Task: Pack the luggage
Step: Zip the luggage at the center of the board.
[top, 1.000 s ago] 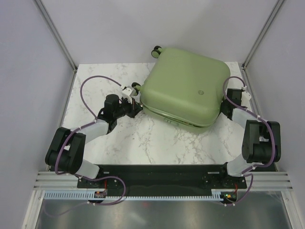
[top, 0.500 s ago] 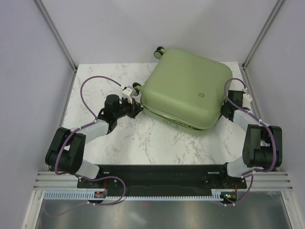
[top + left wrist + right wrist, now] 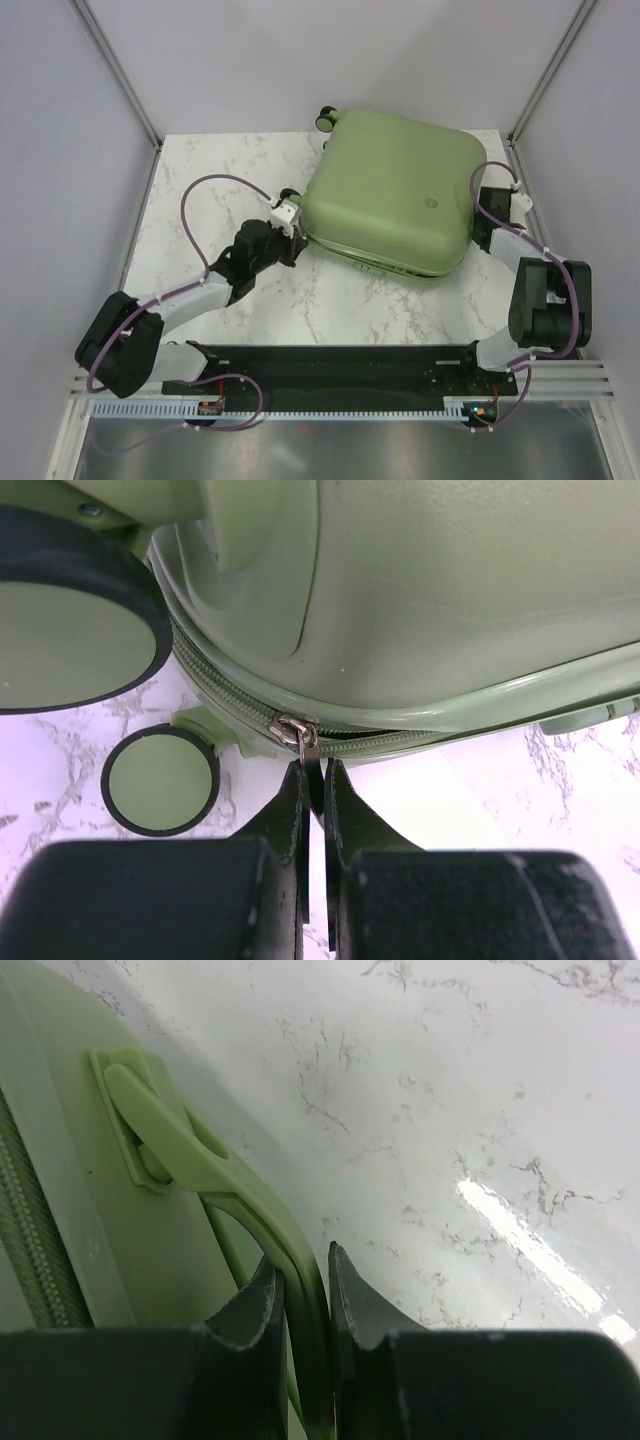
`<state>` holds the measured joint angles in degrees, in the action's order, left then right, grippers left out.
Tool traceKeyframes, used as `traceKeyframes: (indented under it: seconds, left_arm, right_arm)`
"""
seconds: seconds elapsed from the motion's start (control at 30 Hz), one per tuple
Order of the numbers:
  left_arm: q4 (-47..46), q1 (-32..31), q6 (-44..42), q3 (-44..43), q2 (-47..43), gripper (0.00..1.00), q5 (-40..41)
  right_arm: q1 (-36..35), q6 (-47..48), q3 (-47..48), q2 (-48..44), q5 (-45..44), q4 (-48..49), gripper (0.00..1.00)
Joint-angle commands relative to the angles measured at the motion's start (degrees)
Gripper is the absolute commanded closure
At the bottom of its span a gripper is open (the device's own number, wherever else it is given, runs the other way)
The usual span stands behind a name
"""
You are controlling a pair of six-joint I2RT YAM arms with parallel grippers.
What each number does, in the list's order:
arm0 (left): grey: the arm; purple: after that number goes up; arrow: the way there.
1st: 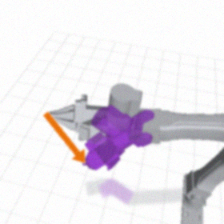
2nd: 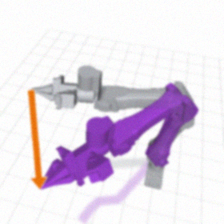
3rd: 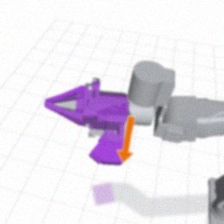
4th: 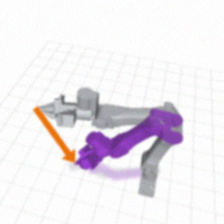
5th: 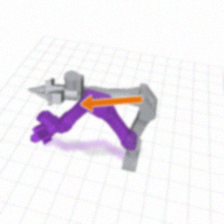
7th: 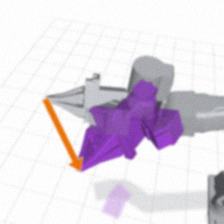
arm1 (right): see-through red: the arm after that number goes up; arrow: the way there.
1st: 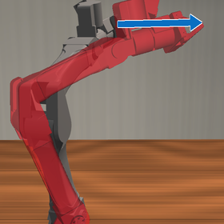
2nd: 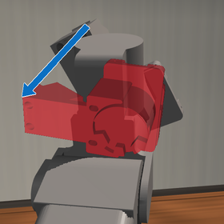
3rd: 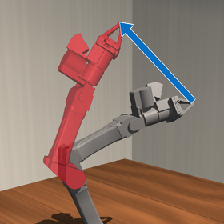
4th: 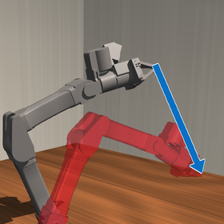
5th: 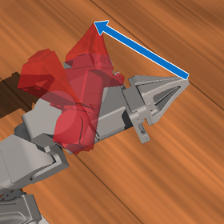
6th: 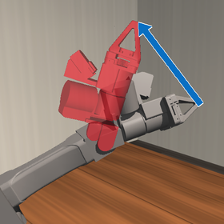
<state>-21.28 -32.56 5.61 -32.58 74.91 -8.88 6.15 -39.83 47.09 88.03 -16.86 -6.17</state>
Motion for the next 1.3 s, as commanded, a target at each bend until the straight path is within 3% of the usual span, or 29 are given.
traceKeyframes:
  seconds: [0.0, 0.1, 0.53, 0.87, 0.93, 0.97, 1.07, 1.17, 1.27]
  left_arm:
    - [-2.2, -9.9, -0.2, 2.0, -6.5, 0.98, -10.1]
    - [-2.0, -10.8, 1.3, 3.4, -10.0, 0.98, -9.0]
    - [-0.7, -14.6, 5.7, -0.9, -12.3, 0.98, -19.5]
    - [3.5, -15.5, 6.3, -4.6, -13.7, 0.98, -14.2]
    - [4.3, -14.8, 6.3, -4.4, -11.5, 0.98, -12.7]
    - [4.5, -14.2, 6.7, -4.3, -10.5, 0.98, -11.8]
    - [3.9, -10.8, 9.1, -3.7, -7.6, 0.98, -11.6]
    - [4.0, -9.4, 10.3, -3.9, -6.7, 0.98, -9.5]
    - [4.6, -8.1, 12.2, -4.5, -6.5, 0.98, -8.5]
  right_arm:
    - [-1.8, -11.7, 1.9, 2.7, -11.7, -3.8, 1.0]
    - [-1.8, -11.5, 3.2, 4.1, -14.4, -4.1, 1.0]
    - [-2.8, -13.1, 5.2, 6.7, -18.5, -4.9, 1.0]
    - [-2.8, -8.8, 6.1, 8.2, -15.1, -4.7, 0.99]
    - [-2.8, -5.3, 8.1, 8.3, -11.0, -5.2, 0.9]
    - [-2.8, -3.5, 9.0, 8.4, -9.6, -5.3, 0.73]
    - [-2.6, 3.6, 14.3, 9.9, -2.7, -9.5, 0.5]
    - [-2.6, 8.0, 18.8, 10.9, 1.8, -15.1, 0.36]
    - [-2.7, 10.5, 21.2, 10.6, 4.5, -18.8, 0.28]
